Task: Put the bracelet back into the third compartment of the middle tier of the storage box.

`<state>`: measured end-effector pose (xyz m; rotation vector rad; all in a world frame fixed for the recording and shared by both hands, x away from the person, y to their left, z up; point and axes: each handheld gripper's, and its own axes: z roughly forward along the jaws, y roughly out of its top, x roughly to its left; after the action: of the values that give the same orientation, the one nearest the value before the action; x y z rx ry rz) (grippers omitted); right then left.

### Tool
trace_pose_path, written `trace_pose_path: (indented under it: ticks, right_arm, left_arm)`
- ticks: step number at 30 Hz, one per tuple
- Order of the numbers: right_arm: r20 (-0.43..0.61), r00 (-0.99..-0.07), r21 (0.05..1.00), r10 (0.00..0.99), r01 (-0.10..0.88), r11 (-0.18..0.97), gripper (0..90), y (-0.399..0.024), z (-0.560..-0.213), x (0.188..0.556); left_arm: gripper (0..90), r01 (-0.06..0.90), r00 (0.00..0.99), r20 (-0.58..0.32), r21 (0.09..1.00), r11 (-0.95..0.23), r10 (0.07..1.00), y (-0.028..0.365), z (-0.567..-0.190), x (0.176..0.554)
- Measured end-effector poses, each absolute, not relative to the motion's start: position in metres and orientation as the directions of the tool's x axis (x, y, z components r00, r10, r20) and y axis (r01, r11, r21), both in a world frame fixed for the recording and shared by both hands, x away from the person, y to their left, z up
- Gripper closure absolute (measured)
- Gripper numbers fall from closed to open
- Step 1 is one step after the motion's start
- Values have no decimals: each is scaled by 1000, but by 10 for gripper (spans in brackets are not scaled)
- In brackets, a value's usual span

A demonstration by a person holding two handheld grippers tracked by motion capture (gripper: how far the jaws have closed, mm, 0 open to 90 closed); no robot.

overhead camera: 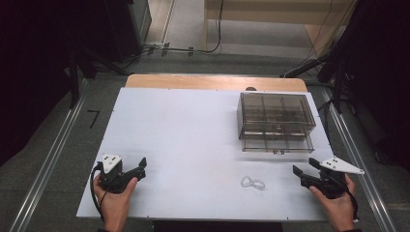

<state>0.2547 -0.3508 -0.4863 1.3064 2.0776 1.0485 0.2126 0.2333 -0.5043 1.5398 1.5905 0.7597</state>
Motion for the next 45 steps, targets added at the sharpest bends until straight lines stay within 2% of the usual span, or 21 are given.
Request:
trace_pose_path:
  ticks: [45]
  right_arm:
    - [12, -519, 784, 855, 535, 314, 286, -330, -486, 251]
  left_arm:
    - [120, 523, 38, -114, 849, 77, 993, 233, -504, 212]
